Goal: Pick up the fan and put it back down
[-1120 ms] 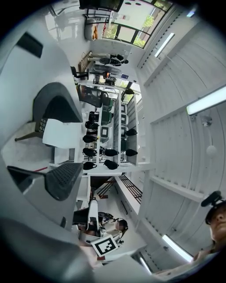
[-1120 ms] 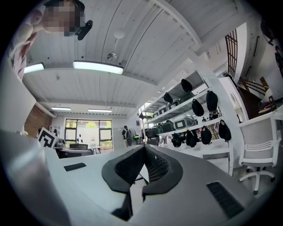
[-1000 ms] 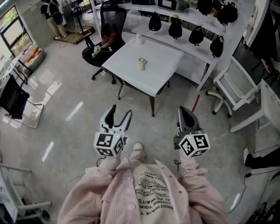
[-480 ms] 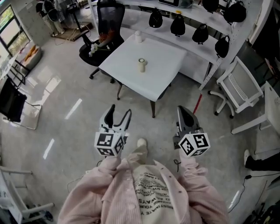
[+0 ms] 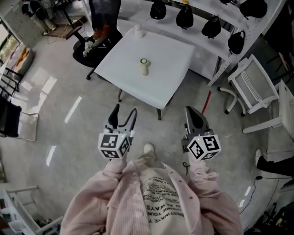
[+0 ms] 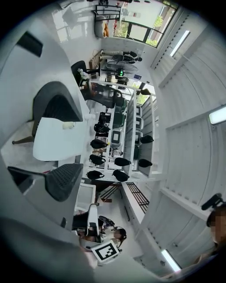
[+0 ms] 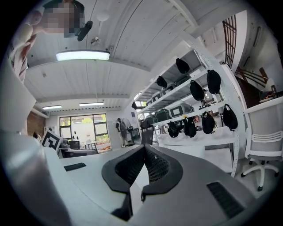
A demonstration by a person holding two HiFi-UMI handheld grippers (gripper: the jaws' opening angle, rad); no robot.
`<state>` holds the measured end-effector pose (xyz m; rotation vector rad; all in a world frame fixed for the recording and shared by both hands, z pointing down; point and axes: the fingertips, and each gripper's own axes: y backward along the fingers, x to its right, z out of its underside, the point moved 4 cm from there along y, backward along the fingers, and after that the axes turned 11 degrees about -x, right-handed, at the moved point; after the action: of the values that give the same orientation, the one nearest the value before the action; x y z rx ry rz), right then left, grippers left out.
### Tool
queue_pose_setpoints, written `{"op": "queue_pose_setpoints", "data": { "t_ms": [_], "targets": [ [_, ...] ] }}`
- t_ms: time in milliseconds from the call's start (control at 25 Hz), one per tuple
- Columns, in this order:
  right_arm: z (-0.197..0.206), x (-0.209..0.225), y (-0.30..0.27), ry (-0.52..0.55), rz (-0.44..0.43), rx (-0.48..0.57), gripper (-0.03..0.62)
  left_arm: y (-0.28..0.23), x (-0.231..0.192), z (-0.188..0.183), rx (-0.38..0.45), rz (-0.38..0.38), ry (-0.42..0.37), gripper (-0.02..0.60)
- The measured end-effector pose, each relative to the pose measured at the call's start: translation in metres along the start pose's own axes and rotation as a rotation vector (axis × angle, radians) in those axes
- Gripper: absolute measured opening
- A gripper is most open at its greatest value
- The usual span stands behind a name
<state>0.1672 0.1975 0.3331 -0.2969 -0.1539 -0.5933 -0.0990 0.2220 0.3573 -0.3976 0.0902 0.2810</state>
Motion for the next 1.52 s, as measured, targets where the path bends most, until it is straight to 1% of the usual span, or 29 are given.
{"op": "queue_pose_setpoints", "data": {
  "t_ms": [80, 240, 440, 760, 960, 1280, 1520],
  "targets": [
    [-0.002, 0.005, -0.014, -0.001, 0.009, -0.005, -0.002, -0.016, -0.007, -0.006, -0.002, 0.015, -0.001, 0.275],
    [-0.01, 0.013, -0.04, -0.006, 0.024, -0.008, -0.002, -0.043, -0.015, -0.018, -0.013, 0.049, -0.032, 0.275],
    [-0.016, 0.014, -0.061, -0.015, 0.03, -0.025, -0.002, -0.063, -0.028, -0.027, -0.038, 0.066, -0.02, 0.275],
    [-0.019, 0.025, -0.09, -0.015, 0.027, -0.04, -0.002, -0.092, -0.042, -0.028, -0.057, 0.071, 0.005, 0.275],
    [-0.027, 0.037, -0.123, -0.01, 0.011, -0.053, -0.002, -0.116, -0.053, -0.031, -0.076, 0.064, 0.015, 0.275],
    [-0.034, 0.071, -0.196, -0.025, -0.033, -0.097, -0.002, -0.178, -0.073, -0.043, -0.104, 0.049, 0.044, 0.275],
    [-0.04, 0.101, -0.246, -0.032, -0.066, -0.131, -0.002, -0.229, -0.083, -0.047, -0.153, 0.035, 0.062, 0.275]
  ]
}}
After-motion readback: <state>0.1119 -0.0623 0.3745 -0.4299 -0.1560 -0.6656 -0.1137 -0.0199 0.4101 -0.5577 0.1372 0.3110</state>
